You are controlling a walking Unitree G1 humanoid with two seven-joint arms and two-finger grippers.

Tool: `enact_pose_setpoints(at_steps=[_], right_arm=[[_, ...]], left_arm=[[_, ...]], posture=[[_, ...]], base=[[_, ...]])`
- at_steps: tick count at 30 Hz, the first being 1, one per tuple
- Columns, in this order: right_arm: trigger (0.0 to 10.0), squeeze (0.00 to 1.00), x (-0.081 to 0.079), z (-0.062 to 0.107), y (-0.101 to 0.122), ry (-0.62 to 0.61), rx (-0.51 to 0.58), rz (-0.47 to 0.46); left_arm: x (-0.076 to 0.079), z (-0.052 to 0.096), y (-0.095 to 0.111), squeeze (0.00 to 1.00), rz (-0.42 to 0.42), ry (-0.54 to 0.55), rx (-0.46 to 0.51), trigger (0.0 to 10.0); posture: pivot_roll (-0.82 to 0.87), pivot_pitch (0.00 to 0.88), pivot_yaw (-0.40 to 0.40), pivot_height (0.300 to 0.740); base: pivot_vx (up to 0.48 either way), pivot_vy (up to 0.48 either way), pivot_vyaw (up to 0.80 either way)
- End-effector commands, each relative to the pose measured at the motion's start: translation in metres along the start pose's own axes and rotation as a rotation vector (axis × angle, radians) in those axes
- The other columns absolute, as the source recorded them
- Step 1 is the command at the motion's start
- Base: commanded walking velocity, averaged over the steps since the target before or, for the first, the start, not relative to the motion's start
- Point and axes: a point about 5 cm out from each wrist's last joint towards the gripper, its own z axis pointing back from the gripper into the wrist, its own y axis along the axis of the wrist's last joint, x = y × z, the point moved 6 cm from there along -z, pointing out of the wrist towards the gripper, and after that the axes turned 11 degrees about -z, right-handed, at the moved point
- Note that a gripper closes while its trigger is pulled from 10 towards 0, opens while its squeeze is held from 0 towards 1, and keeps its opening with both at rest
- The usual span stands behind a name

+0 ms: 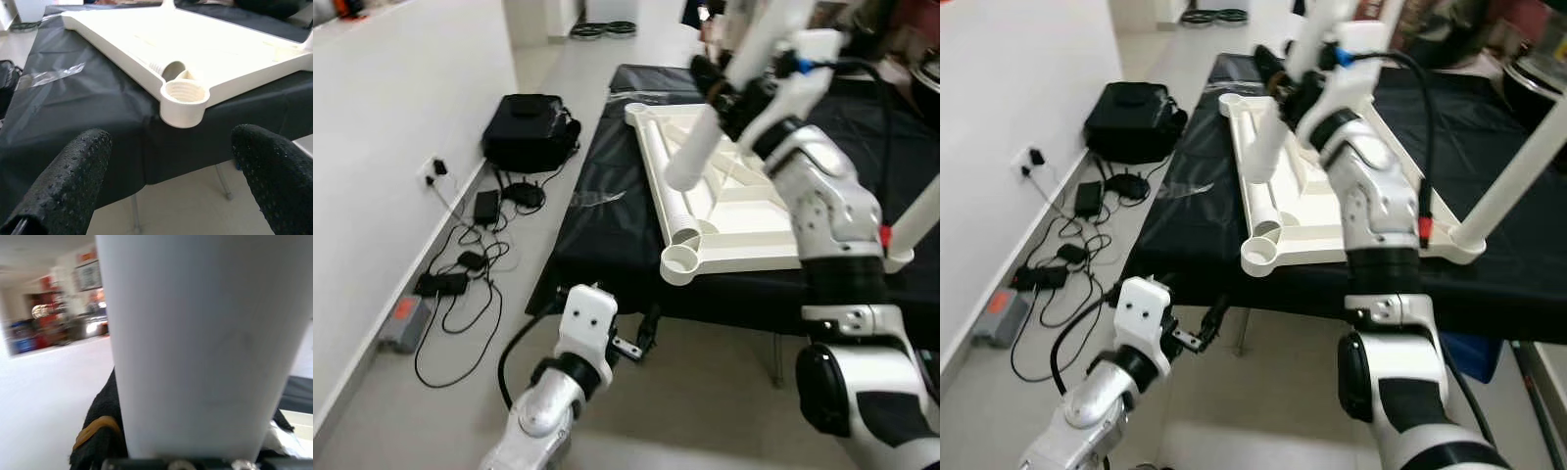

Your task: Building children table

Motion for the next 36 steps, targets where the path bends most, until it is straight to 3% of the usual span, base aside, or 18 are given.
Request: enact_pose_setpoints(at_steps=[1, 2, 3, 6, 13, 15, 19, 21, 30, 36], right_arm=[[10.0, 0.00, -0.022, -0.004, -0.011, 0.184, -0.075, -0.037], [10.0, 0.00, -0.030, -0.001, -0.018, 0.269, -0.118, -0.052], [10.0, 0.00, -0.030, -0.001, -0.018, 0.269, -0.118, -0.052], [10.0, 0.00, -0.042, 0.017, -0.028, 0.477, -0.209, -0.045], [10.0, 0.00, -0.045, 0.036, -0.022, 0.660, -0.274, -0.077], [10.0, 0.00, -0.045, 0.036, -0.022, 0.660, -0.274, -0.077], [10.0, 0.00, -0.025, 0.045, 0.000, 0.706, -0.287, -0.014], [10.0, 0.00, -0.023, 0.046, 0.004, 0.708, -0.283, -0.002], [10.0, 0.00, -0.029, 0.047, 0.016, 0.765, -0.285, 0.018], [10.0, 0.00, -0.032, 0.048, 0.014, 0.796, -0.314, 0.031]], left_arm=[[0.003, 0.005, 0.006, 0.00, -0.004, -0.013, 0.003, 10.0], [0.003, 0.007, 0.009, 0.00, -0.006, -0.013, 0.006, 10.0], [0.003, 0.007, 0.009, 0.00, -0.006, -0.013, 0.006, 10.0], [0.002, 0.013, 0.016, 0.00, -0.016, -0.011, 0.009, 10.0], [0.003, 0.022, 0.016, 0.00, -0.024, -0.022, -0.009, 10.0], [0.003, 0.022, 0.016, 0.00, -0.024, -0.022, -0.009, 10.0], [0.005, 0.033, 0.015, 0.00, -0.016, -0.034, -0.046, 10.0], [0.006, 0.034, 0.014, 0.00, -0.014, -0.039, -0.052, 10.0], [0.009, 0.038, 0.016, 0.00, -0.013, -0.058, -0.062, 10.0], [0.013, 0.039, 0.020, 0.00, -0.039, -0.085, -0.049, 10.0]], posture=[[0.16, 0.226, -0.065, 0.740], [0.16, 0.232, -0.063, 0.740], [0.16, 0.232, -0.063, 0.740], [0.18, 0.273, -0.067, 0.740], [0.19, 0.312, -0.060, 0.740], [0.19, 0.312, -0.060, 0.740], [0.21, 0.334, -0.049, 0.740], [0.21, 0.336, -0.047, 0.740], [0.21, 0.348, -0.041, 0.740], [0.21, 0.352, -0.041, 0.740]], base=[[0.000, 0.000, 0.00], [0.000, 0.000, 0.00], [0.000, 0.000, 0.00], [0.000, 0.000, 0.00], [0.000, 0.000, 0.00], [0.000, 0.000, 0.00], [0.000, 0.000, 0.00], [0.000, 0.000, 0.00], [0.000, 0.000, 0.00], [0.000, 0.000, 0.00]])
